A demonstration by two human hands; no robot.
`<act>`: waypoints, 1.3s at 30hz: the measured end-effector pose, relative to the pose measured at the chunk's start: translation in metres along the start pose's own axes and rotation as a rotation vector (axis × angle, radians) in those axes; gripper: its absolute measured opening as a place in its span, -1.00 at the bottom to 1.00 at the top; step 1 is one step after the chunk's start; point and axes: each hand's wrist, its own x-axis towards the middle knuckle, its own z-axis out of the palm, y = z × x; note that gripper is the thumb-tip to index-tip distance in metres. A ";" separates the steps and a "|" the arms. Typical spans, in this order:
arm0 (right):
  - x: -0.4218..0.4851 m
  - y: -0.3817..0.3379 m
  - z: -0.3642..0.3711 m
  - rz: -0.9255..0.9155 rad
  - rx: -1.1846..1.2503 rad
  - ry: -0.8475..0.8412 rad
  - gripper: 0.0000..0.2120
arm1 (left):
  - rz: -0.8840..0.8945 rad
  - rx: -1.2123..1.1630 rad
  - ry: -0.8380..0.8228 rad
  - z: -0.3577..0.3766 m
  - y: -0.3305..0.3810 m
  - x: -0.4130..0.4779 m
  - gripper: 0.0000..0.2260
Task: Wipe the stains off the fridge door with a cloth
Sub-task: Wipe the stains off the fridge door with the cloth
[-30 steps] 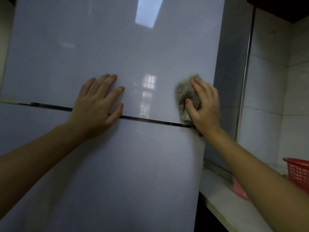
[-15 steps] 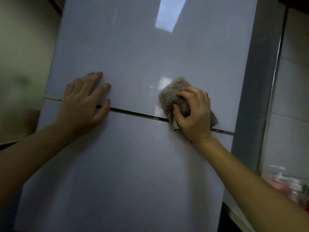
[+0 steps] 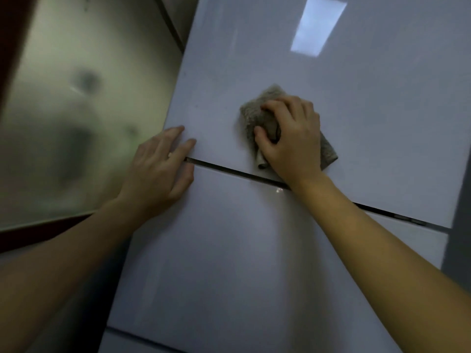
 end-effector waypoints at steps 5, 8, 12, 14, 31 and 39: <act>-0.018 -0.018 0.012 -0.437 0.055 -0.222 -0.66 | 0.030 -0.004 -0.044 -0.002 -0.004 -0.015 -0.55; -0.014 -0.011 0.009 -0.492 0.032 -0.238 -0.67 | 0.044 -0.017 -0.070 -0.005 -0.007 -0.018 -0.55; 0.007 -0.017 0.016 -0.258 0.003 -0.143 -0.65 | 0.012 -0.025 -0.081 -0.007 -0.014 -0.021 -0.55; 0.013 -0.030 0.024 -0.178 0.014 -0.121 -0.64 | -0.004 -0.031 -0.099 -0.008 -0.019 -0.024 -0.53; 0.112 -0.040 0.056 -0.032 0.035 -0.078 -0.59 | -0.035 -0.168 -0.111 -0.009 -0.022 -0.028 -0.53; 0.078 -0.065 0.062 -0.370 0.054 -0.311 -0.53 | -0.035 -0.170 -0.134 -0.010 -0.021 -0.033 -0.51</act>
